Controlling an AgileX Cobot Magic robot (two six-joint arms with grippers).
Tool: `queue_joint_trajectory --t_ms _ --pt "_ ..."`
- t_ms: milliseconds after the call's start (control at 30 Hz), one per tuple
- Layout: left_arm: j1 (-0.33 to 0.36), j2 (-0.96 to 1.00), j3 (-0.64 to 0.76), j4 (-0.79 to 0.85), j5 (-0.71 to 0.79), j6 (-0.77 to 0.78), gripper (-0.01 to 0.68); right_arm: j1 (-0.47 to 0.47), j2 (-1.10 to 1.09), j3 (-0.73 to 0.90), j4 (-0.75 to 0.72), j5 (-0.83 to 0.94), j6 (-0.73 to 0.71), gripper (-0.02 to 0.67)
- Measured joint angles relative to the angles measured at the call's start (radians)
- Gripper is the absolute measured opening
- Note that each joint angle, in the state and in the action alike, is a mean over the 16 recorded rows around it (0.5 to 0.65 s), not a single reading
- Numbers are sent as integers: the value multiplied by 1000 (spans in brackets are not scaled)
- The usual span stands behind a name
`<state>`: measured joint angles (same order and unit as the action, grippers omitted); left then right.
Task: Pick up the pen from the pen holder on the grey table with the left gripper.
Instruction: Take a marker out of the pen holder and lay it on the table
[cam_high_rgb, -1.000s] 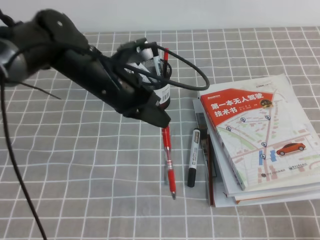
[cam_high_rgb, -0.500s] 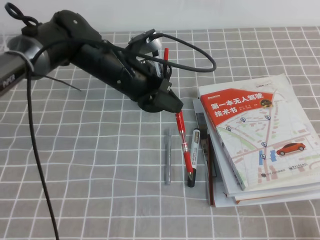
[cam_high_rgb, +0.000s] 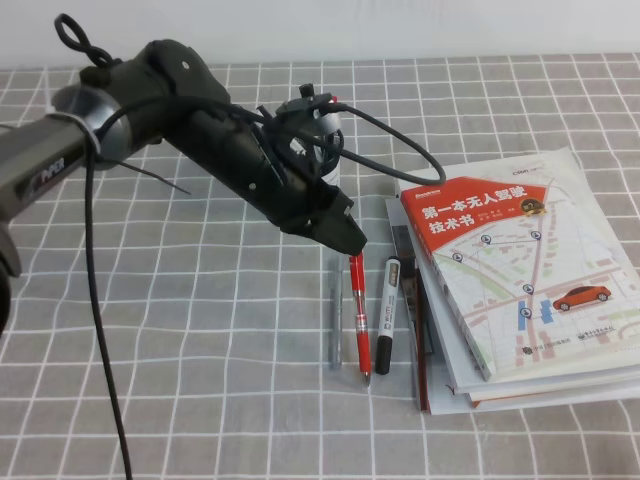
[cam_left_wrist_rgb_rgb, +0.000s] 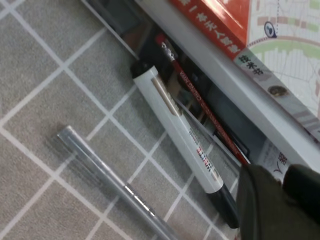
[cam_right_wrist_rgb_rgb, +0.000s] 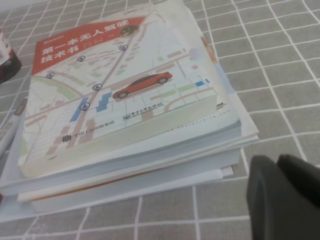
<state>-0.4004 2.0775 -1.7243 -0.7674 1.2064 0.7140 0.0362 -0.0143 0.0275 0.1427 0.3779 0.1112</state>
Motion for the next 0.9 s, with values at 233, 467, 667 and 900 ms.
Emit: queue_joint_trajectory --t_ms 233,467,667,900 --pt "-6 3 0 16 -23 -2 7 0 0 0 0 0 0 -1" --pt "-6 3 0 22 -57 -6 17 0 0 0 0 0 0 -1" --pt "-6 3 0 23 -76 -14 27 0 0 0 0 0 0 -1" --pt "-6 -33 0 51 -88 -31 22 0 0 0 0 0 0 -1"
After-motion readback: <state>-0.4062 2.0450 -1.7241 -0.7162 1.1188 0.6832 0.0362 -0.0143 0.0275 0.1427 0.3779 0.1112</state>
